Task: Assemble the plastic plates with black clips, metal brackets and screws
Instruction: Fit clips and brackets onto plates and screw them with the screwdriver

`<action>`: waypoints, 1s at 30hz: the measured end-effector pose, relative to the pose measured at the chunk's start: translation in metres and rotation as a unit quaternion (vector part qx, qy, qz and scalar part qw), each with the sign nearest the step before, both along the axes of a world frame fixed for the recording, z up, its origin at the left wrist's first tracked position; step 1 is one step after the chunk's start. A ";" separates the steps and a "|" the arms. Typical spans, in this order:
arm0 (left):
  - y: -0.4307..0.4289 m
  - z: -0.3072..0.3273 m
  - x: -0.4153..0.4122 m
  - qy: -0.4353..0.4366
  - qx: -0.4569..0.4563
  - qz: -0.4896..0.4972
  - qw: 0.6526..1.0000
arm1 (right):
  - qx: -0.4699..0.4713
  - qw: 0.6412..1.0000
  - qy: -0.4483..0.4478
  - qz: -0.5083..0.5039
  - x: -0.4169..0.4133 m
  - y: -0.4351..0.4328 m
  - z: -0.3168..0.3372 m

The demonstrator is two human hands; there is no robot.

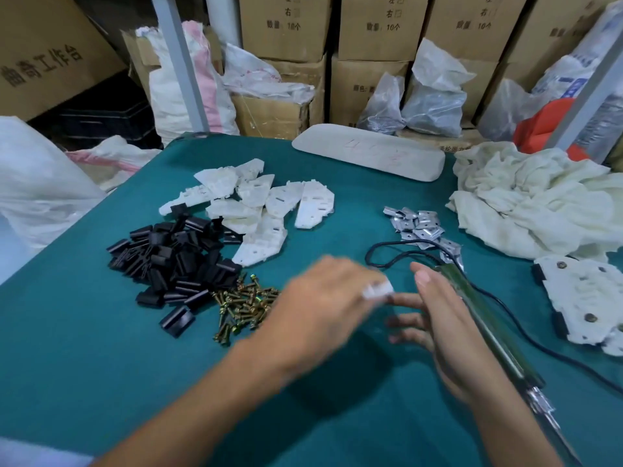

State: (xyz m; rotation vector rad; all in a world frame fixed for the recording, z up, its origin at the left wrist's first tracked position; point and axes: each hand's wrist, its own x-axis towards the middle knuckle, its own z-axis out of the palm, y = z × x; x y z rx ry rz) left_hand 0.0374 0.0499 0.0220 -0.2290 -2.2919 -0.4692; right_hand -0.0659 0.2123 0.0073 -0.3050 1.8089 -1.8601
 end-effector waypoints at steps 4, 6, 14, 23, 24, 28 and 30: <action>0.027 -0.052 0.022 -0.100 -0.062 -0.051 0.992 | 0.114 0.993 0.033 -0.001 -0.006 -0.015 -0.028; 0.016 -0.056 0.028 -0.160 -0.021 -0.051 0.986 | 0.176 0.979 0.098 0.008 -0.008 -0.016 -0.036; -0.168 -0.010 0.024 -0.240 0.065 0.348 0.904 | 0.268 0.910 0.313 -0.041 -0.002 -0.023 -0.049; -0.256 -0.025 0.008 -0.456 0.058 0.430 0.777 | 0.235 0.928 0.288 -0.035 -0.007 -0.021 -0.057; -0.256 -0.027 0.007 -0.443 0.058 0.427 0.786 | 0.233 0.928 0.289 -0.033 -0.007 -0.021 -0.057; -0.259 -0.024 0.013 -0.430 0.070 0.371 0.820 | 0.226 0.932 0.282 -0.029 -0.009 -0.021 -0.058; -0.261 -0.021 0.017 -0.432 0.075 0.343 0.831 | 0.222 0.936 0.272 -0.026 -0.009 -0.020 -0.058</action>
